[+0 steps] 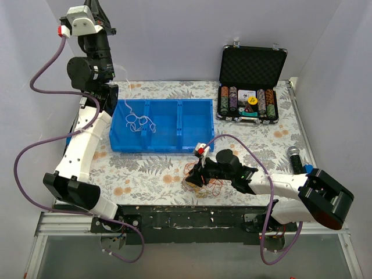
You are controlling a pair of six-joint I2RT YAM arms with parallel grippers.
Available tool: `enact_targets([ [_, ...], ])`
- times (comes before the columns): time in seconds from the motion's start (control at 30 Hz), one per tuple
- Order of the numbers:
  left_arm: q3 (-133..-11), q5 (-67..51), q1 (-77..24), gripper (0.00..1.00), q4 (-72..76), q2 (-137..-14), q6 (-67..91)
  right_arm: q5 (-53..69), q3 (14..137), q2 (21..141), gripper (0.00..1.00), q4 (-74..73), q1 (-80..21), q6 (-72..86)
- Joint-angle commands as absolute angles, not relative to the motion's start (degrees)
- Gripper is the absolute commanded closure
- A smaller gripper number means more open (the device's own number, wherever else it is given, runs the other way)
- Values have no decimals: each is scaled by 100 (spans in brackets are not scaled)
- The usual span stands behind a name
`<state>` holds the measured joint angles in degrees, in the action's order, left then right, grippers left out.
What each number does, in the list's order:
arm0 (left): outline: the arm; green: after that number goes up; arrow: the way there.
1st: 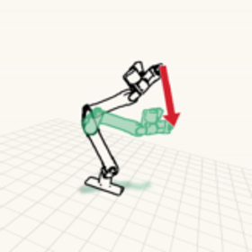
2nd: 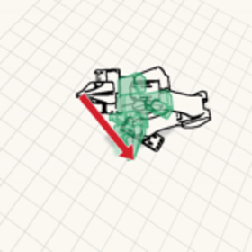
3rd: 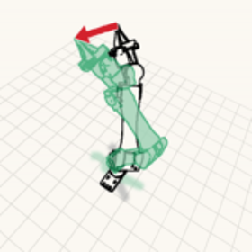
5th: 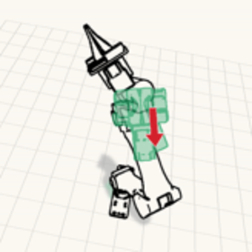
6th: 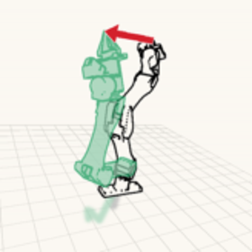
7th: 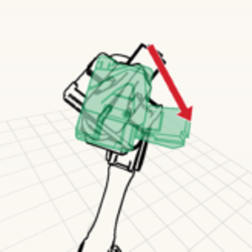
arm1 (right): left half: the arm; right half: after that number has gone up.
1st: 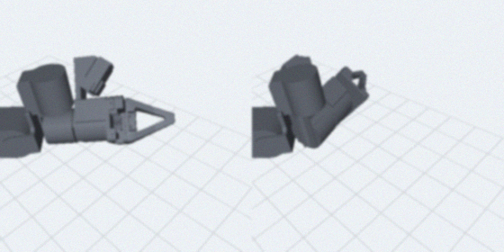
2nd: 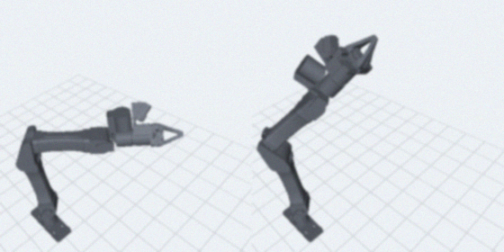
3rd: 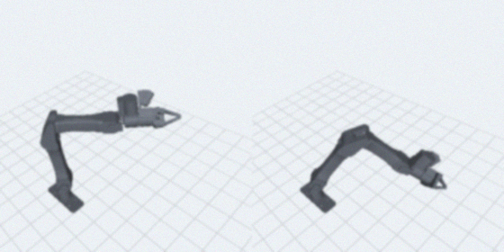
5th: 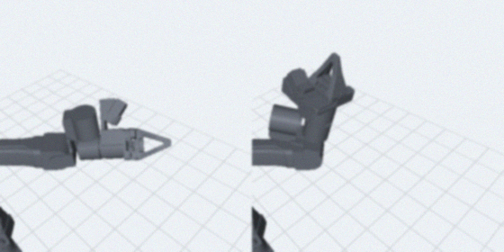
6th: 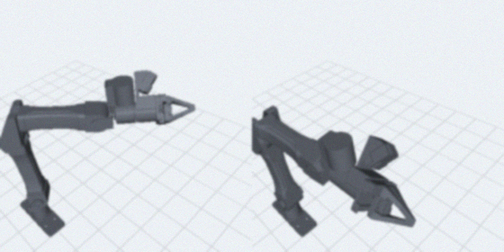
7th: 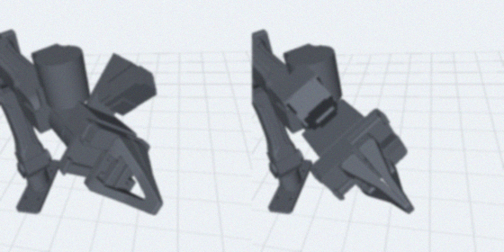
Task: Untangle the cables
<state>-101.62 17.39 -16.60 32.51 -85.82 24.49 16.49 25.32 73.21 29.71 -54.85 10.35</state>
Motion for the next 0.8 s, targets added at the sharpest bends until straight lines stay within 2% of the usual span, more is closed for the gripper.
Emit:
enact_targets([
  [0.0, -10651, 1547, -1608, 89, 3603, -8683, 2487, 1705, 2654, 7374, 53, 3050, -5484, 984],
  [0.3, -12418, 1529, -1608, 89, 3061, -9475, 2592, 1740, 2672, 7409, 53, 3059, -5484, 1002],
  [0.37, -12070, 1259, -1600, 86, 2429, -9222, 2742, 1723, 2672, 7392, 53, 3067, -5484, 1002],
  [0.43, -10792, 758, -1600, 80, 2041, -8730, 2742, 1731, 2663, 7383, 53, 3067, -5493, 1002],
  [0.57, -8513, -734, -1600, 53, 1330, -7736, 2419, 1688, 2611, 7339, 52, 3085, -5484, 1028],
  [0.63, -7869, -1883, -1608, 33, 366, -7480, 1727, 1661, 2584, 7321, 52, 3085, -5484, 1020],
  [0.7, -7254, -2818, -1608, 18, -182, -7278, 997, 1635, 2566, 7304, 52, 3076, -5484, 1011],
  [0.77, -6761, -3224, -1617, 13, -246, -7216, 451, 1609, 2549, 7286, 52, 3076, -5484, 1002],
])
